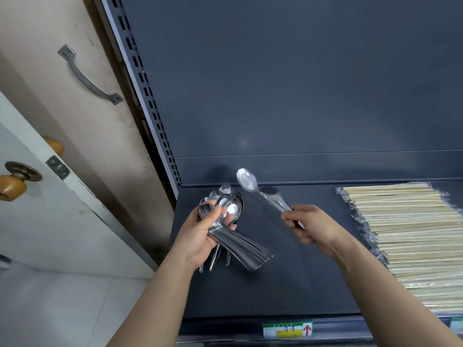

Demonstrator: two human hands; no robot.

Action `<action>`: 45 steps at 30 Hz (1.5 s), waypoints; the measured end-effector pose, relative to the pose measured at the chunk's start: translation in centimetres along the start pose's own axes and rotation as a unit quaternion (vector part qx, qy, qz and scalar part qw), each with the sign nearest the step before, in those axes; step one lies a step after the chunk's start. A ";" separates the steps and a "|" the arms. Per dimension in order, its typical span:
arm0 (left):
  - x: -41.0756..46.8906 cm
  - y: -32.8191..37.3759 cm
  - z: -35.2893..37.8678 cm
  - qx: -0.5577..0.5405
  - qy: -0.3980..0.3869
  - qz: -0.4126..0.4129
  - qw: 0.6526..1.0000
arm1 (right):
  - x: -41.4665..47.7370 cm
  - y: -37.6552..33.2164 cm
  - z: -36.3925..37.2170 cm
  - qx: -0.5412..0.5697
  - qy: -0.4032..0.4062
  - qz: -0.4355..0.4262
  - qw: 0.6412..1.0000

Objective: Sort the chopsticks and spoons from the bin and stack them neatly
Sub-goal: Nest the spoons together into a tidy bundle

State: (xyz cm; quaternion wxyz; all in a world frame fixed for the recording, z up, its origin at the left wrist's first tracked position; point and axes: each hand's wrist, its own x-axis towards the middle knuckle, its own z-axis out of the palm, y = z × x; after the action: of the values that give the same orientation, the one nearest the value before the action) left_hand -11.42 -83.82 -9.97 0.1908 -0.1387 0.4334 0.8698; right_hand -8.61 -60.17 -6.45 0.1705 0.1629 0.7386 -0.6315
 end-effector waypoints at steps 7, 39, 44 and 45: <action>0.5 -0.8 2.0 -0.013 -0.019 0.001 1.000 | -2.3 0.3 0.0 -0.091 -0.131 0.011 0.987; -1.9 0.2 -2.3 0.038 0.042 -0.018 0.998 | -1.2 2.9 8.2 -0.273 -0.092 -0.269 0.919; -1.7 1.5 -3.4 0.066 0.059 -0.012 0.996 | -1.0 2.2 10.1 -0.227 -0.142 -0.211 0.940; -1.5 1.8 -3.5 0.070 0.066 -0.018 0.995 | -0.7 2.0 10.2 -0.186 -0.133 -0.180 0.957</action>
State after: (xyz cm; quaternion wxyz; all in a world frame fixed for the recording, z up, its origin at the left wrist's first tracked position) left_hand -10.64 -88.00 -10.18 0.1869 -0.1896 0.5020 0.8229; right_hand -6.63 -70.00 -9.33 0.1778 -0.0926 0.8311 -0.5188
